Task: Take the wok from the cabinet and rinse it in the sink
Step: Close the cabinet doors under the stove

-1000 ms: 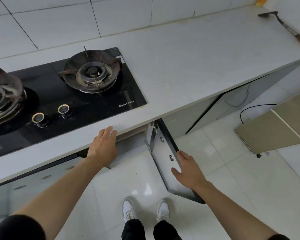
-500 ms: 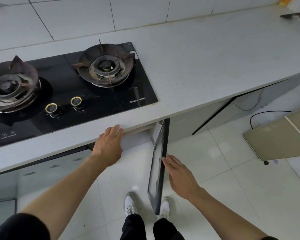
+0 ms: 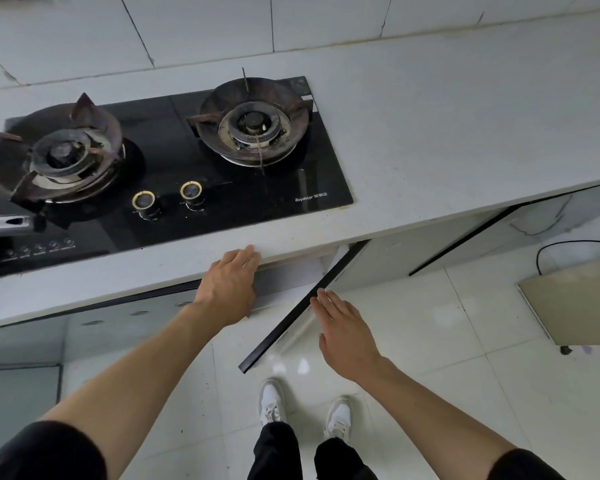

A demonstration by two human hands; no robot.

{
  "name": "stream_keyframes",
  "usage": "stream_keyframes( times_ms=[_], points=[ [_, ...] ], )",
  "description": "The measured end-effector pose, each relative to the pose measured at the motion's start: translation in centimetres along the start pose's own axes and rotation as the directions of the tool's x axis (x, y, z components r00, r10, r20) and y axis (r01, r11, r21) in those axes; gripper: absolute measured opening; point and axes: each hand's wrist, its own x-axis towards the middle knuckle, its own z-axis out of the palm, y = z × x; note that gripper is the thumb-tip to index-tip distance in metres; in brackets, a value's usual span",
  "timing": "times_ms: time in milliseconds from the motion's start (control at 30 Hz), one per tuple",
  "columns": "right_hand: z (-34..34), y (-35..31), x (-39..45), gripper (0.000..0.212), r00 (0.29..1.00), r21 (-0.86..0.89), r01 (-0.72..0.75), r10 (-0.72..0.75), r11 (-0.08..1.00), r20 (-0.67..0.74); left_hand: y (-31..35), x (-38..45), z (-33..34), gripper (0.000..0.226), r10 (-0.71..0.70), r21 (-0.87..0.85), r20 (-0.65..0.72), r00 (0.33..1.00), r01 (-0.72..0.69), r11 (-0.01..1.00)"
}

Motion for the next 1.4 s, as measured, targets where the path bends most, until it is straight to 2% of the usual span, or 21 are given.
stream_keyframes(
  times_ms=[300, 467, 600, 733, 833, 1000, 1300, 1400],
  points=[
    [0.5, -1.6, 2.3, 0.071, 0.999, 0.019, -0.003, 0.004, 1.000, -0.036, -0.1, -0.1, 0.2, 0.077, 0.024, -0.017, -0.042, 0.999, -0.025, 1.000],
    [1.1, -2.9, 1.8, 0.066, 0.996, 0.035, 0.062, -0.059, 0.997, -0.065, 0.0, 0.0, 0.3, 0.079, 0.027, 0.003, -0.040, 0.999, -0.027, 1.000],
    [1.6, -3.8, 1.1, 0.062, 0.997, 0.066, -0.009, 0.015, 0.998, -0.081, -0.1, -0.1, 0.4, 0.079, 0.037, 0.004, -0.038, 0.999, -0.037, 0.999],
    [2.0, -4.1, 0.7, 0.068, 0.996, 0.113, 0.022, -0.012, 0.993, -0.088, -0.1, -0.1, 0.5, 0.079, 0.047, -0.004, -0.049, 0.998, -0.048, 0.999],
    [2.1, -4.1, 1.1, 0.070, 0.997, 0.123, 0.032, -0.024, 0.992, -0.070, -0.1, 0.0, 0.6, 0.080, 0.047, 0.002, -0.046, 0.998, -0.047, 0.999],
    [1.9, -4.5, 2.2, 0.076, 0.999, 0.242, 0.041, -0.047, 0.969, 0.020, -0.1, 0.1, 0.3, 0.077, 0.043, -0.005, -0.038, 0.998, -0.043, 0.999],
    [1.9, -5.1, 5.8, 0.082, 0.997, 0.212, 0.051, -0.063, 0.976, 0.048, -0.9, 0.2, 0.0, 0.071, 0.093, -0.031, -0.075, 0.993, -0.096, 0.995],
    [1.8, -5.1, 6.5, 0.081, 0.996, 0.202, 0.053, -0.067, 0.978, 0.062, -2.5, 0.3, -0.8, 0.076, 0.136, -0.080, -0.034, 0.990, -0.138, 0.987]
  ],
)
